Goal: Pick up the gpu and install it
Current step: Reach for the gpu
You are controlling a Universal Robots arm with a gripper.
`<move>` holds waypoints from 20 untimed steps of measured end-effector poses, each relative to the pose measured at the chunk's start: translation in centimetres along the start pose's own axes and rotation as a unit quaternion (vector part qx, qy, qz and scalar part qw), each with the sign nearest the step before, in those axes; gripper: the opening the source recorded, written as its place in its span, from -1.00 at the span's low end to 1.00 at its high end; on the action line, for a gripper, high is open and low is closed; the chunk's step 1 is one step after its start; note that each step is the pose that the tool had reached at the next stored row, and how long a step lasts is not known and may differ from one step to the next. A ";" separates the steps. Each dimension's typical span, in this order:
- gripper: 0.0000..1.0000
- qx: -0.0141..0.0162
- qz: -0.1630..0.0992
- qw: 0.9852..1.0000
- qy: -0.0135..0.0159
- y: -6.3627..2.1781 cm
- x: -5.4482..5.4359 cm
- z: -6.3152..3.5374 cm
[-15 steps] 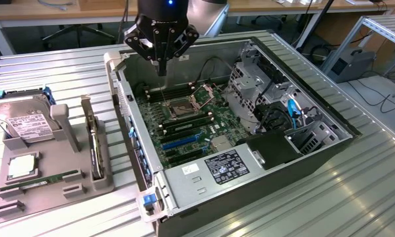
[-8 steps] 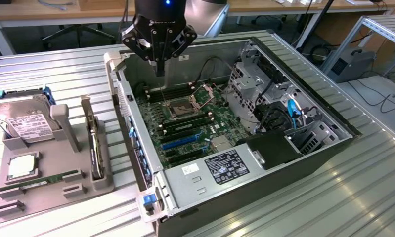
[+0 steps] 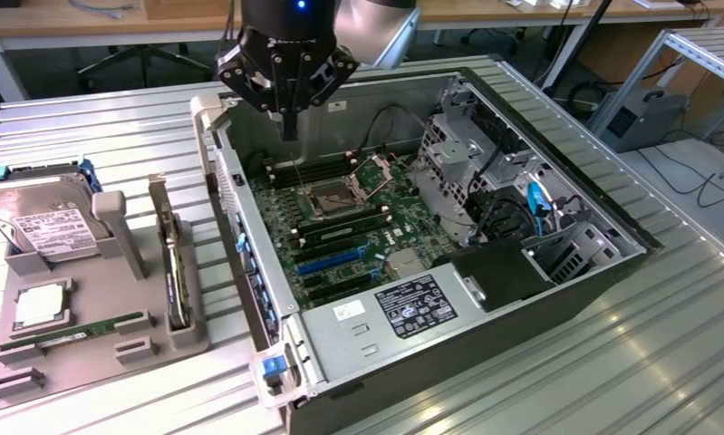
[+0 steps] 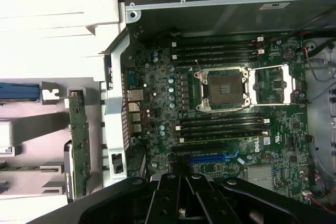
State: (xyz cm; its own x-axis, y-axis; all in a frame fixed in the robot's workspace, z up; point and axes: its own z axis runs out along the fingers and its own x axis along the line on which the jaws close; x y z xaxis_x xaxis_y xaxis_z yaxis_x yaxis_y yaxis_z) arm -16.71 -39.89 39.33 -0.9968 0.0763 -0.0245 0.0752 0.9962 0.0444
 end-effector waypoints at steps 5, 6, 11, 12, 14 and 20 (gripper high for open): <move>-0.79 0.000 0.000 1.000 0.000 -0.02 0.3 -0.01; -0.79 0.000 0.000 1.000 0.000 -0.02 0.3 -0.01; -0.79 0.000 0.000 1.000 0.000 -0.04 0.5 -0.02; -0.79 0.000 0.000 1.000 0.000 -0.04 0.5 -0.01; -0.79 0.000 0.000 1.000 0.000 -0.05 0.6 -0.02; -0.79 0.000 0.000 1.000 0.000 -0.07 0.9 -0.03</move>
State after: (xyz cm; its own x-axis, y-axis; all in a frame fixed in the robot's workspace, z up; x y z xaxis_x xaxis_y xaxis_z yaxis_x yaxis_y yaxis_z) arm -17.64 -39.89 39.33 -0.9968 0.0762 -0.0245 0.0751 0.9962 0.0443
